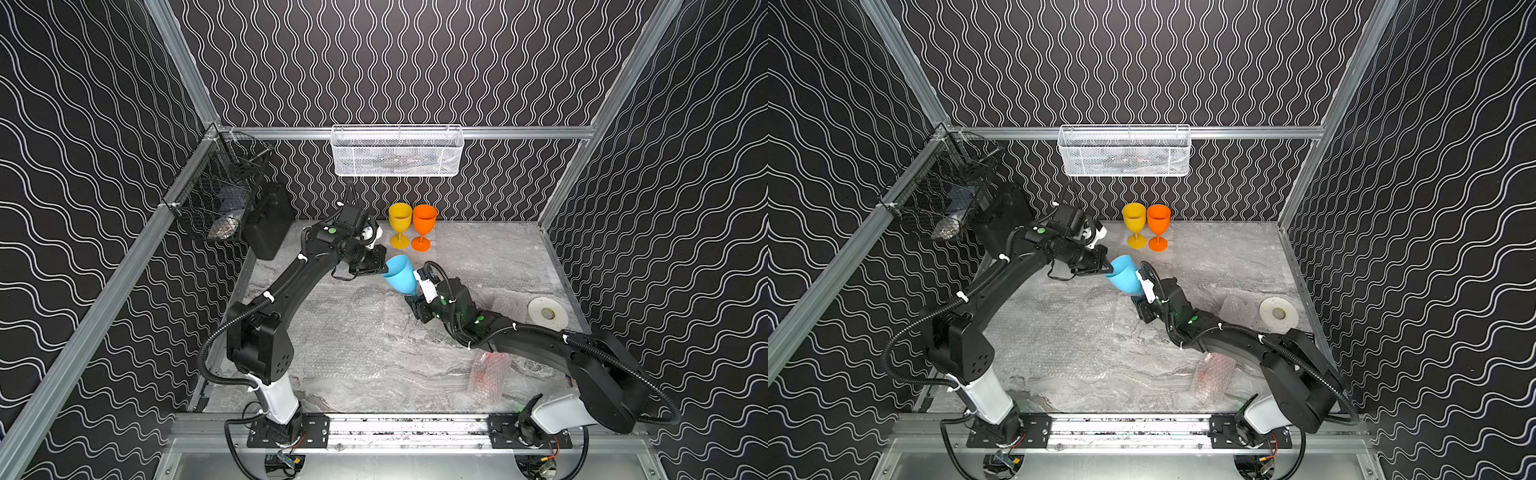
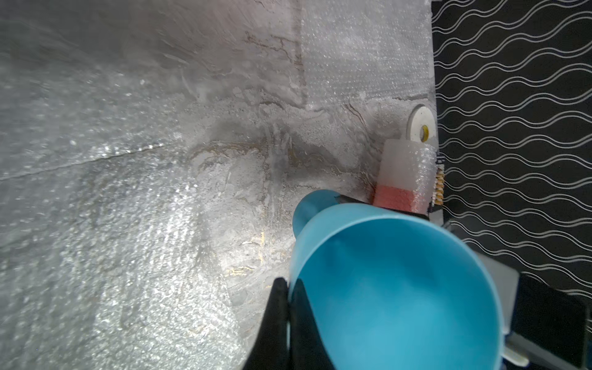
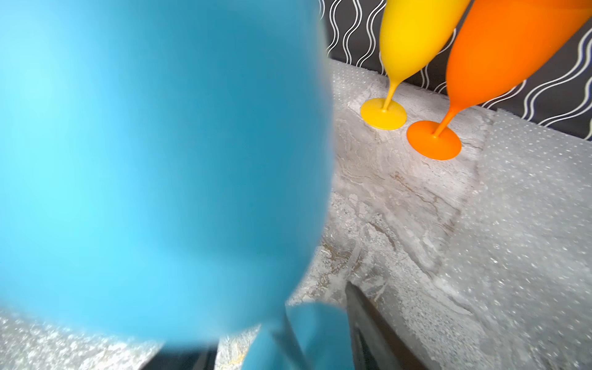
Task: Unpack wine glasses from bubble wrap
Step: Pick up the wine glass from the bubble wrap, then place the wine glass at the center of the board.
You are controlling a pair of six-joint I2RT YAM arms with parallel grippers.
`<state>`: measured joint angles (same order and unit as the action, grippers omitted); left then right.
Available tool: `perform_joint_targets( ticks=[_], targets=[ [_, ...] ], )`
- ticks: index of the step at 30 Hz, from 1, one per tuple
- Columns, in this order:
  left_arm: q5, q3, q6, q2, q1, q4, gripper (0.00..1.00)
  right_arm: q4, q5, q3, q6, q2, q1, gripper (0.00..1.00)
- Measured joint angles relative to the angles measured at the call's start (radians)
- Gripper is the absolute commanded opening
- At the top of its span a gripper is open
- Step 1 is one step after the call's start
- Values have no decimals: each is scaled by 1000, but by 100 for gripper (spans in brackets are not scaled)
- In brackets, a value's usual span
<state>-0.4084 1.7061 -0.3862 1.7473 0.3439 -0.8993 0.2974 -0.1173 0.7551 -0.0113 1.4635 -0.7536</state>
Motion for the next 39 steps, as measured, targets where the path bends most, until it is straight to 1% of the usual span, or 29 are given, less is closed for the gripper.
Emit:
perform_joint_targets(
  ticks=[8,11,15,20,24,28,33,39],
  targets=[
    [214,35,19,-15,10,8,0,3,-40,-18,-19,-34,0,64],
    [302,64,23,-10,39,18,0,10,-76,-21,-33,-42,0,66],
    [397,106,31,27,79,45,0,-2,-128,-7,-53,-31,0,67],
    [495,171,45,111,101,66,0,-20,-192,27,-76,-4,2,67],
    [538,236,50,192,114,80,0,-40,-227,27,-93,-4,10,68],
    [564,310,60,269,115,85,0,-72,-244,41,-122,-4,42,68],
    [597,370,72,344,116,83,0,-98,-239,46,-156,-6,80,68],
    [629,433,79,413,114,73,0,-117,-231,46,-173,-16,101,68]
  ],
)
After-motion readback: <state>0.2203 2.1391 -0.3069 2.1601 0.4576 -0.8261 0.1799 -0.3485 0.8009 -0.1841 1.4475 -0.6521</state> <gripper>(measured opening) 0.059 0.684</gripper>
